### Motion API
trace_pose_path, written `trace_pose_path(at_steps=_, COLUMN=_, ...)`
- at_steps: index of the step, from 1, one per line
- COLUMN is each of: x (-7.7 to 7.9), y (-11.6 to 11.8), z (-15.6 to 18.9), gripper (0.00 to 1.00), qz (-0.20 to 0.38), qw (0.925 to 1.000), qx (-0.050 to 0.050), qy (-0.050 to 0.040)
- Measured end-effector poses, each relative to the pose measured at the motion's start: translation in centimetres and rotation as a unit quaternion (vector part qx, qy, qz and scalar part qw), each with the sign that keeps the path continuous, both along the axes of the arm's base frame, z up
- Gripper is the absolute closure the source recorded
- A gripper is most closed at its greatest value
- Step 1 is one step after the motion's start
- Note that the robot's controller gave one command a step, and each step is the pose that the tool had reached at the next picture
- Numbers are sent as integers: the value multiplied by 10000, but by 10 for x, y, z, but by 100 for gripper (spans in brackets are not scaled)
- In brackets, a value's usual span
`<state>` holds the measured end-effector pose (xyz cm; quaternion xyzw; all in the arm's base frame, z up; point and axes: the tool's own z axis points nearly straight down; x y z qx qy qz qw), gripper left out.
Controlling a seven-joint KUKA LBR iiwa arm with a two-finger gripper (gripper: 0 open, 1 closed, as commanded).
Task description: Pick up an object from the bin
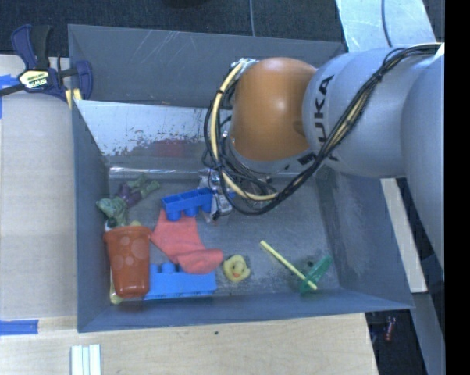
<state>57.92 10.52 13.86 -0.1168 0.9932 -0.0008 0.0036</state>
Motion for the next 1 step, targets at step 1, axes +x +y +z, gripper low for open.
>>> trace_pose_path(at_steps=1, x=3, y=-13, z=83, gripper=100, qz=92, qw=10000, qx=-2, qy=7)
